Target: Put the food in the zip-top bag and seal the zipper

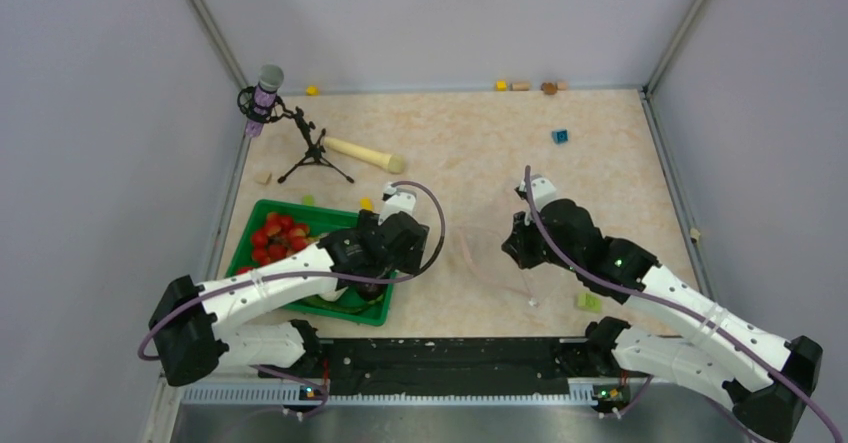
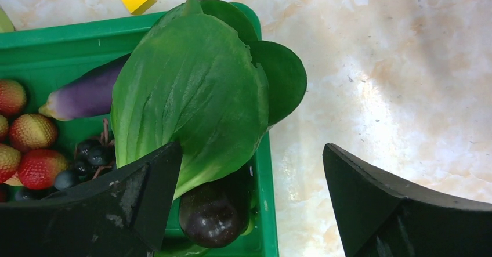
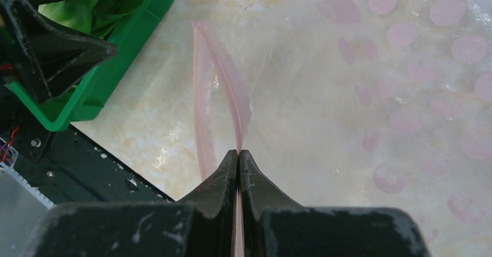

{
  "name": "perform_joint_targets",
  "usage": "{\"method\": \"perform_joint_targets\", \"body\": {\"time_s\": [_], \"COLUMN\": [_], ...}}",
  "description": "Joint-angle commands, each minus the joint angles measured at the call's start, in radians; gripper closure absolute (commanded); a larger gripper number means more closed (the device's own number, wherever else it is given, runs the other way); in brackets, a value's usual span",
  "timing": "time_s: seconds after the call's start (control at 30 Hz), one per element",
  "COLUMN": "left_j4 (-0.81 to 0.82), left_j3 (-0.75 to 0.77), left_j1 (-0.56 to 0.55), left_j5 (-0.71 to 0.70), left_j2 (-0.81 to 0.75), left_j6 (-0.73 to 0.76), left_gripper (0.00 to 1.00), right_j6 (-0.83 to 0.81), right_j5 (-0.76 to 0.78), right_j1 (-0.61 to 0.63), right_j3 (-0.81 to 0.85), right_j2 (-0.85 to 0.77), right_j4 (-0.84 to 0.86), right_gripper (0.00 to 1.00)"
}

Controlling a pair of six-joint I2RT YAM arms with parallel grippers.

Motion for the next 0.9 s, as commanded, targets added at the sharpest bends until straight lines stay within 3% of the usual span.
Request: {"method": "perform_joint_targets", "body": {"time_s": [0.0,0.23,0.5,0.73,0.87], "left_j4": [0.037,-0.037,0.039,0.091,0.134], "left_j3": [0.011,0.058,0.025,-0.039,-0.078], "left_j1": [0.001,0.002,0.073,0.211,0.233], "left_j5": [-0.07,-0.229,-0.19,-0.035,0.014], "left_j2": [0.05,0.122,0.111,0.078,0.051], "left_j6": [0.011,-0.067,-0.084,-0.092,-0.078], "left_gripper": [0.03,0.03,0.05,0.21,0.33], "right_j6": [-0.017,-0.017,-0.018,-0.021,-0.023], "right_j5": [-0.029,-0.022,-0.004,-0.001,0.017], "right_j1": [-0.006,-0.006,-0.006,-0.006,-0.005], "right_j3": [-0.001,-0.002,-0.004,-0.004,0.0], "right_j2": [-0.007,-0.015,-0.007,-0.01,-0.009], "right_j4": [0.047,0.048,0.048,0.048,0.046], "right_gripper": [1.0,1.0,1.0,1.0,1.0]}}
